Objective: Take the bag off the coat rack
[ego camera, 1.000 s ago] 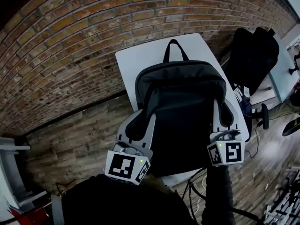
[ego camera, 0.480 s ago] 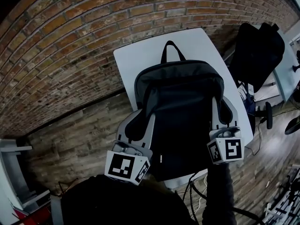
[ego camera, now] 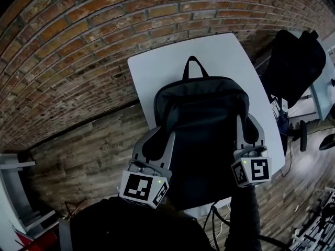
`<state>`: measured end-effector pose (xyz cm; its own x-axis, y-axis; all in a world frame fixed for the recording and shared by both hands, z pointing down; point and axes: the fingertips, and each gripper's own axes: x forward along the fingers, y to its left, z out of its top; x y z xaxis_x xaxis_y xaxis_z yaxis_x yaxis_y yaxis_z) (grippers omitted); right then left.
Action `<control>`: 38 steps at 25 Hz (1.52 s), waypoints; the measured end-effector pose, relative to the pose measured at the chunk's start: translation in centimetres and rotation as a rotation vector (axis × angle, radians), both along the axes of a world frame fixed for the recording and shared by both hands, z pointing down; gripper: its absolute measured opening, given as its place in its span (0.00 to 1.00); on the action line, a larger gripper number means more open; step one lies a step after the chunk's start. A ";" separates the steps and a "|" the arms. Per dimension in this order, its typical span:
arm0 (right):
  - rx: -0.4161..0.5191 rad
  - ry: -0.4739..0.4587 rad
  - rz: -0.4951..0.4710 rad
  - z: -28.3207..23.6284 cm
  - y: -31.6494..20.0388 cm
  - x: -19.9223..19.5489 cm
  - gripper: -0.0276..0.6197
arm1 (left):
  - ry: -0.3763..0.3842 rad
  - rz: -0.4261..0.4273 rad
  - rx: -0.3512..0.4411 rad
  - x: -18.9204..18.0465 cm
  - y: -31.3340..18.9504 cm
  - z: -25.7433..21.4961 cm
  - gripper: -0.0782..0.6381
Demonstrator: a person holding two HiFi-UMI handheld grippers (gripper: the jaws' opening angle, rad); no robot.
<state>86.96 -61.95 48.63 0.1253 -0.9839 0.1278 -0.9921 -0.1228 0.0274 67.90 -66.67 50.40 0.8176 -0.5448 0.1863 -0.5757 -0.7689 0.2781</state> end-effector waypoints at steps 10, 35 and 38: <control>-0.084 -0.050 0.017 3.9 -2.7 1.3 0.10 | -0.032 -0.004 -0.085 1.1 -2.8 3.5 0.22; -0.066 -0.065 0.015 2.0 -2.0 -0.6 0.23 | -0.044 -0.067 -0.028 -0.7 -2.9 1.3 0.29; -0.027 -0.078 -0.038 -0.6 -0.9 -3.6 0.23 | -0.012 -0.047 0.026 -0.6 -1.4 -1.5 0.29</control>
<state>83.38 -62.83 47.98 0.0769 -0.9837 0.1624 -0.9952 -0.0856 -0.0477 67.32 -68.06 48.91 0.7886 -0.5876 0.1814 -0.6148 -0.7475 0.2517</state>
